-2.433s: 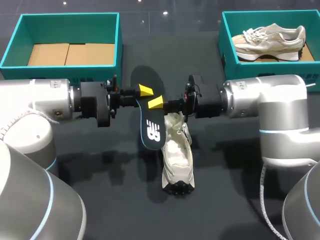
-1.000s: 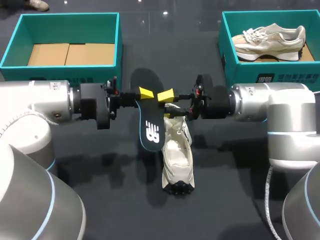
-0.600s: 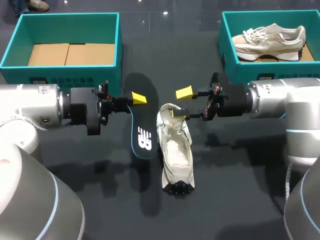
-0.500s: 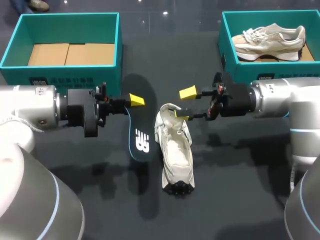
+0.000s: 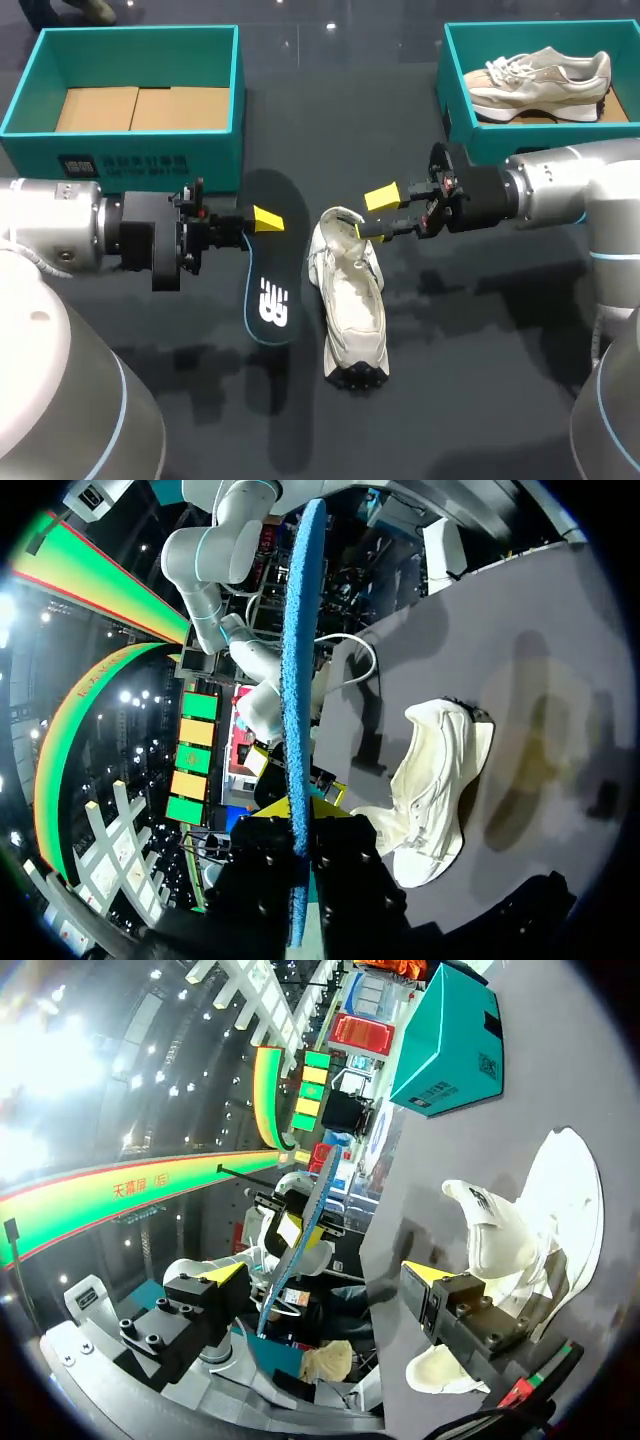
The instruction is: Take the shoe out of the shoebox, open the shoe tongue, remove and reinsert the insole, then place the shoe into the shoebox
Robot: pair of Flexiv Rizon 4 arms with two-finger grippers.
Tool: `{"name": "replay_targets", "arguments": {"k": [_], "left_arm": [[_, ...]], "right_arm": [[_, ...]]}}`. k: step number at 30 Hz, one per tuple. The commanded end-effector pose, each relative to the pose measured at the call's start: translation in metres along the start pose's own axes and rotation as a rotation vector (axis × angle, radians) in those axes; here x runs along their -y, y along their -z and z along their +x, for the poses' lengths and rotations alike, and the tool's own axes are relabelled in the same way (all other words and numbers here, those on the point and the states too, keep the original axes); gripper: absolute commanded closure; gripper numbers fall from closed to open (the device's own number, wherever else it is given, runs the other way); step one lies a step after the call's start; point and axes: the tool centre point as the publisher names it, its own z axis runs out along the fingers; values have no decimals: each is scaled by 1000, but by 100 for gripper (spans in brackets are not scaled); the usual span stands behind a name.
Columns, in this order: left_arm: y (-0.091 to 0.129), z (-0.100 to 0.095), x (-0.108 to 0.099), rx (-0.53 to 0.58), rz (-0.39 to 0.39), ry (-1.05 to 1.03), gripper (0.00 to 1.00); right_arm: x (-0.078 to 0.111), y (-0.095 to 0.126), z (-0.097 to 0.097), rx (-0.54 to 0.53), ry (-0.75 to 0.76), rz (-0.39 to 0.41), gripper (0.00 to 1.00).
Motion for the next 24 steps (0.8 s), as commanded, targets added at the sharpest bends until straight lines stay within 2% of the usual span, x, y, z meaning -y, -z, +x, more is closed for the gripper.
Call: {"name": "replay_targets", "arguments": {"k": [1,3,7,19,24], "left_arm": [[0,0,-1,-14,21,12,100],[-2,2,1,-20,30,9,100],[0,2,1,-33,4,-21,100],[0,2,1,-33,4,-21,100],[6,-1,14,-46,-11,20,100]], "right_arm": [[4,20,4,125,267,163,0],[7,20,-1,217,255,222,0],[7,20,-1,217,255,222,0],[7,20,-1,217,255,222,0],[22,26,18,341,444,328,0]]}}
